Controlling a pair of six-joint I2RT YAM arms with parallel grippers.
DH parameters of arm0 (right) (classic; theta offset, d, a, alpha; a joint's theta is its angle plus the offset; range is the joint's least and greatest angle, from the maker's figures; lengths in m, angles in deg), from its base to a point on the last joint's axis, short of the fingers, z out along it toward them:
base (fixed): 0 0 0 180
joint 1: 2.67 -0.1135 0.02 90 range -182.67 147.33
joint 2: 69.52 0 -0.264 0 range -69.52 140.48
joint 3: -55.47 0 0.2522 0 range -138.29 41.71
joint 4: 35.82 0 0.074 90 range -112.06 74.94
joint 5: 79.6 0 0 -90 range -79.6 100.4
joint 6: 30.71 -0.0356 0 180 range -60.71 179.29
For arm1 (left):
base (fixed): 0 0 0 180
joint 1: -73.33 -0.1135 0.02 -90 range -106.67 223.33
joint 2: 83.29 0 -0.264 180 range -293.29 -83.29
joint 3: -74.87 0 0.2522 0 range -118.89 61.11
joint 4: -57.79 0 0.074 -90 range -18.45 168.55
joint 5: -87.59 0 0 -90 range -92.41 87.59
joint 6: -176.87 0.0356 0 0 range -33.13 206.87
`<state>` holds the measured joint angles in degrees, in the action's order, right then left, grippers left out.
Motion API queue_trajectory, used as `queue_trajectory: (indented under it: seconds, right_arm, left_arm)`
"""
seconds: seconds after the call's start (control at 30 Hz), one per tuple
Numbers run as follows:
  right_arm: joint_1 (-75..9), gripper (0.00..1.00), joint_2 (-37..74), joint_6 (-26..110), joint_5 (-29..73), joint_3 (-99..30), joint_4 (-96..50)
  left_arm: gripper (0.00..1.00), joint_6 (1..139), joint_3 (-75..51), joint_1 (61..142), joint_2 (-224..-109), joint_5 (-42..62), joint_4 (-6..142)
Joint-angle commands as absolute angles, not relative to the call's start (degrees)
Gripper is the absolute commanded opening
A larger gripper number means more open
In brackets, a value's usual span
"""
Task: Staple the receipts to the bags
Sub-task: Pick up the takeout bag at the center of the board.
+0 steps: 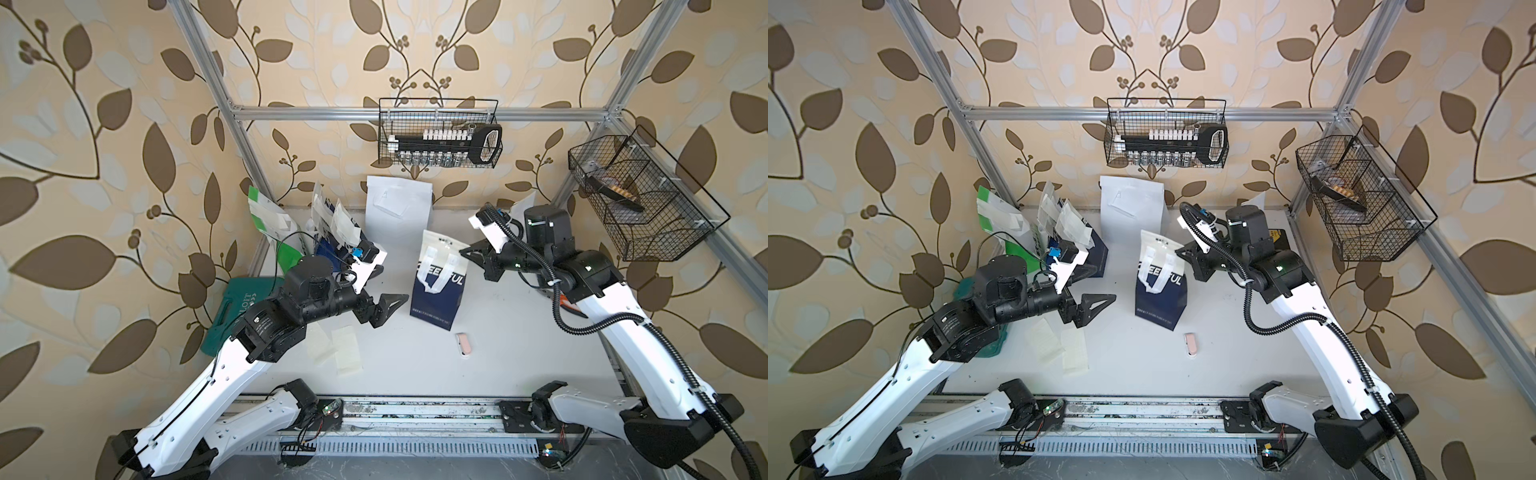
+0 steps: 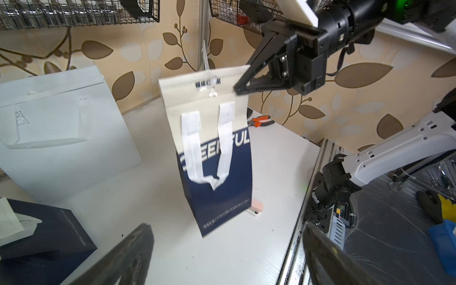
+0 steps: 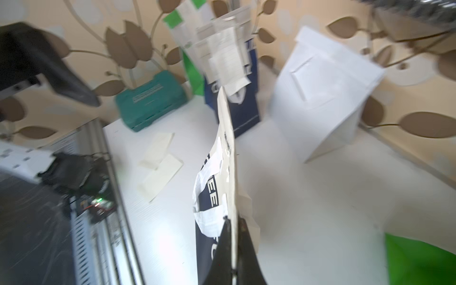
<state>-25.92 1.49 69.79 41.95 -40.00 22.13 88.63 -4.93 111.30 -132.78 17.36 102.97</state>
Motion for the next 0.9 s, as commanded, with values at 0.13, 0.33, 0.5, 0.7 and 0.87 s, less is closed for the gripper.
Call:
queue_trajectory:
  seconds: [0.13,0.33,0.5,0.7,0.87]
  right_arm:
    - [-28.2,0.00,5.8,80.2,61.6,-42.9,31.1]
    - [-28.9,0.00,5.6,81.2,65.2,-42.6,29.9]
    - [-30.2,0.00,5.6,81.2,65.5,-42.8,28.6]
    - [-30.3,0.00,5.7,80.5,66.2,-43.1,26.3]
    - [-30.3,0.00,5.7,78.5,65.7,-42.7,22.9]
  left_arm:
    - [0.96,94.8,-10.2,108.3,-135.1,28.4,103.6]
    - [0.92,96.5,-11.4,107.9,-139.2,30.2,104.5]
    - [0.86,96.3,-11.3,107.8,-141.5,33.5,103.7]
    - [0.57,96.0,-10.8,107.8,-142.9,36.1,103.4]
    - [0.40,95.7,-10.9,107.9,-143.1,36.6,104.0]
